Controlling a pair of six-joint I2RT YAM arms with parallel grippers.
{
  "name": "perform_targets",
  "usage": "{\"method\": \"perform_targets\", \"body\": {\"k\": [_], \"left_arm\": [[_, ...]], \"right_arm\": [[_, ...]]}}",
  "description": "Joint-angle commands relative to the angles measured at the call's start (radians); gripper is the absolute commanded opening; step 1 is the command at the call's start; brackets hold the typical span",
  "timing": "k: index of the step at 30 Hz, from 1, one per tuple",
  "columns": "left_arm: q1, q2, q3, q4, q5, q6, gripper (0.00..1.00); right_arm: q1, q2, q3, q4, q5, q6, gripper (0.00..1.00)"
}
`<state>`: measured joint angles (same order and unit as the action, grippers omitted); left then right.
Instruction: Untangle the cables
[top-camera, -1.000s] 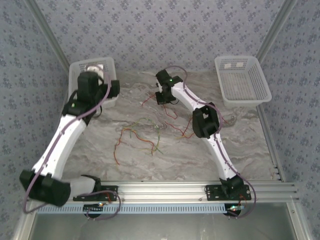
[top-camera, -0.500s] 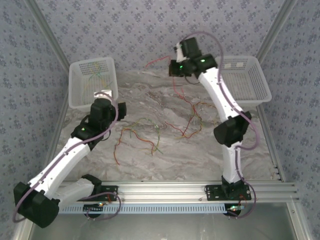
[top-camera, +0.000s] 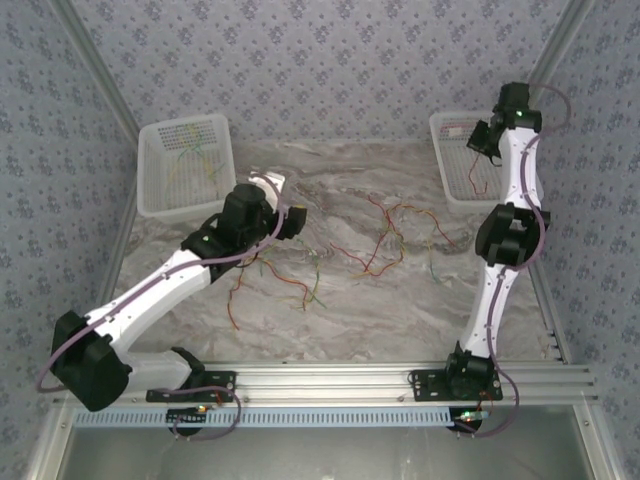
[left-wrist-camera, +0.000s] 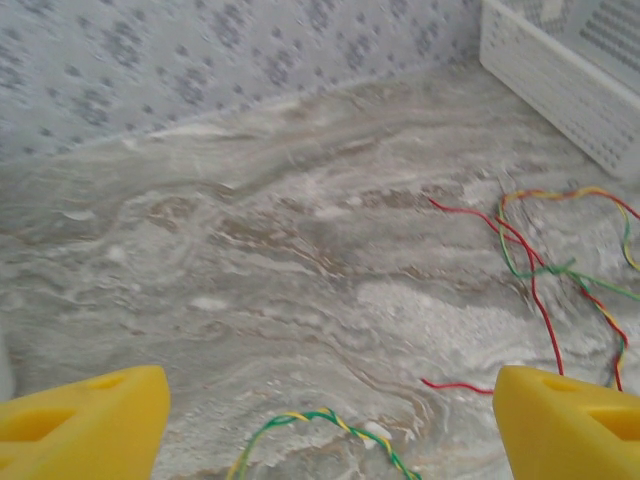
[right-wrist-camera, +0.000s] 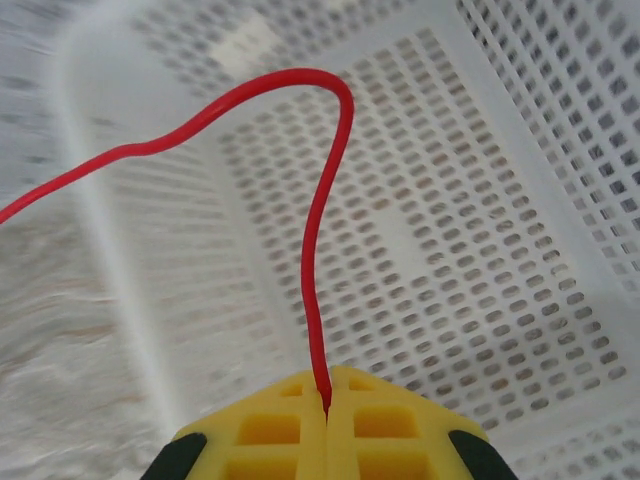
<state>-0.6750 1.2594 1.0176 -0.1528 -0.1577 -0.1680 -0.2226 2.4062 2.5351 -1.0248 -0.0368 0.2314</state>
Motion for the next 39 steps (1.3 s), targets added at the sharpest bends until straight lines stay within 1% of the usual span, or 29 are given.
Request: {"method": "perform_targets", "body": {"k": [1,2,4,5,6,7,8,9,11,12,13,16,18,20,22,25,26,27,28,29,30,31,33,34,35,37,39], "left_arm": [[-0.014,0.019,-0.016,0.045,0.060,-0.001,0.84],[-0.016,0.022,-0.024,0.050,0.056,-0.010,0.84],[-0.016,0.021,-0.048,0.065,0.044,-0.025,0.85],[-0.016,0.020,-0.058,0.072,0.034,-0.032,0.86],[-0.016,0.017,-0.068,0.078,0.021,-0.037,0.88],[-0.016,0.015,-0.075,0.085,0.015,-0.041,0.89],[-0.017,0.017,-0.078,0.088,0.012,-0.041,0.89],[-0.017,0.021,-0.077,0.090,0.008,-0.042,0.89],[-0.016,0.029,-0.073,0.095,0.005,-0.046,0.90],[-0.015,0.033,-0.070,0.099,0.003,-0.048,0.90],[-0.016,0.041,-0.066,0.101,-0.002,-0.049,0.90],[-0.016,0.072,-0.040,0.093,0.007,-0.047,0.90],[-0.016,0.100,-0.032,0.091,0.022,-0.055,0.90],[-0.016,0.124,-0.030,0.085,0.041,-0.070,0.90],[-0.016,0.136,-0.045,0.091,0.049,-0.093,0.90],[-0.014,0.143,-0.058,0.062,0.054,-0.111,0.89],[-0.015,0.142,-0.057,0.037,0.056,-0.111,0.89],[-0.015,0.138,-0.062,0.014,0.064,-0.108,0.88],[-0.014,0.130,-0.071,-0.006,0.069,-0.107,0.87],[-0.015,0.123,-0.080,-0.023,0.071,-0.106,0.87],[-0.013,0.113,-0.090,-0.047,0.070,-0.109,0.87],[-0.011,0.100,-0.106,-0.067,0.067,-0.118,0.87],[0.012,0.058,-0.161,-0.063,0.064,-0.161,0.85],[0.042,0.031,-0.202,-0.045,0.076,-0.202,0.84],[0.083,0.003,-0.244,-0.022,0.092,-0.254,0.82],[0.153,-0.044,-0.321,0.023,0.105,-0.328,0.80],[0.178,-0.084,-0.361,0.038,0.071,-0.341,0.80]], "right_arm": [[-0.009,0.106,0.087,-0.002,-0.040,-0.031,0.00],[-0.017,0.136,0.105,0.005,-0.041,-0.027,0.00],[-0.028,0.173,0.111,0.037,0.001,-0.006,0.00],[-0.030,0.182,0.110,0.053,-0.015,-0.003,0.08],[-0.034,0.189,0.115,0.064,-0.041,-0.002,0.30],[-0.035,0.189,0.117,0.065,-0.047,0.004,0.47],[-0.035,0.181,0.122,0.062,-0.047,0.009,0.58],[-0.035,0.166,0.121,0.060,-0.064,0.011,0.65],[-0.032,0.125,0.122,0.051,-0.093,0.021,0.76],[-0.028,0.086,0.122,0.042,-0.100,0.020,0.86],[-0.018,0.051,0.120,0.025,-0.089,0.014,0.90],[0.025,-0.109,0.076,-0.028,-0.029,0.003,0.91],[0.073,-0.255,-0.062,-0.015,0.014,0.011,0.91],[0.142,-0.437,-0.297,0.064,0.034,0.019,0.91],[0.243,-0.619,-0.589,0.188,0.083,0.042,0.91],[0.409,-0.837,-0.956,0.388,0.111,0.068,0.91],[0.453,-0.876,-1.048,0.443,0.096,0.087,0.90],[0.491,-0.915,-1.146,0.519,0.022,0.093,0.88],[0.528,-0.936,-1.229,0.589,-0.092,0.091,0.87],[0.564,-0.941,-1.279,0.630,-0.179,0.063,0.86],[0.606,-0.936,-1.321,0.648,-0.256,0.041,0.85],[0.646,-0.919,-1.334,0.648,-0.303,0.019,0.83],[0.713,-0.876,-1.398,0.641,-0.309,-0.010,0.74],[0.743,-0.846,-1.418,0.658,-0.305,-0.024,0.70],[0.775,-0.808,-1.429,0.669,-0.304,-0.033,0.67],[0.838,-0.723,-1.402,0.658,-0.303,-0.071,0.65],[0.896,-0.647,-1.373,0.677,-0.283,-0.095,0.65]]}}
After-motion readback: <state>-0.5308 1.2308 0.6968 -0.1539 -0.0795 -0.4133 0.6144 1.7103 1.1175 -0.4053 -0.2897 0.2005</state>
